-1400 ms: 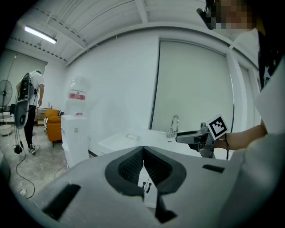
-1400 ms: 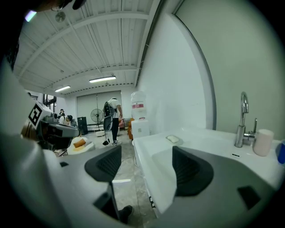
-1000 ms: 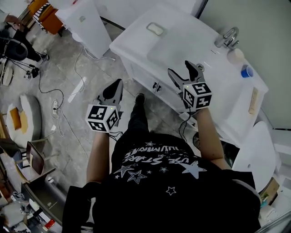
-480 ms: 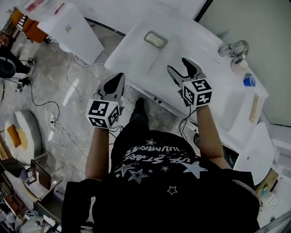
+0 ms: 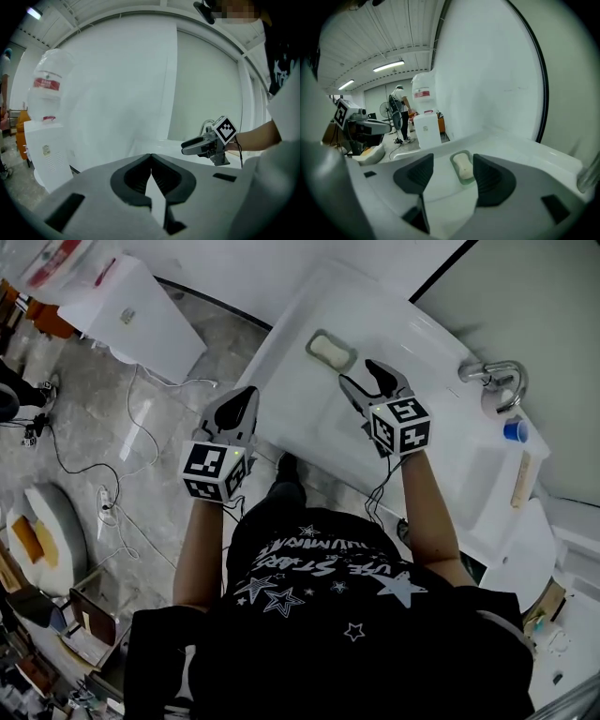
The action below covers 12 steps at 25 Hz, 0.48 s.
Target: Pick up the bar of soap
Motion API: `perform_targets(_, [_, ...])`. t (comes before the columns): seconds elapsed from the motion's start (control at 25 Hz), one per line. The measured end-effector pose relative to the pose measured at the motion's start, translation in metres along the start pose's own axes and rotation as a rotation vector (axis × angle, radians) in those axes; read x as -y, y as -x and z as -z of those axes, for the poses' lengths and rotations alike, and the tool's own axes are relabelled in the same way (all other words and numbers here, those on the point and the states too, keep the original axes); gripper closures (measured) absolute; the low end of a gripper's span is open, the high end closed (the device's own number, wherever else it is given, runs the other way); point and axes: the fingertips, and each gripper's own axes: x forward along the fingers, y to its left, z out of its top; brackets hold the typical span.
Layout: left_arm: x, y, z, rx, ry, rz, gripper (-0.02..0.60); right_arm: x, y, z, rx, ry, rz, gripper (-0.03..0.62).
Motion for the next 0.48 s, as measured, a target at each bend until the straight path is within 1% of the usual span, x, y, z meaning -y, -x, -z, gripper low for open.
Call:
perform_targets(0.24, [-0.025, -0.022, 0.000, -0.008, 0.029, 0.020, 0.571, 0.009, -0.039, 0.004, -0.130, 0.048, -0.001, 0.356])
perform_targets(0.48, [-0.043, -0.040, 0.004, -0.024, 0.057, 0.043, 0.571, 0.018, -0.071, 0.017, -0.275, 0.141, 0.008, 0.367])
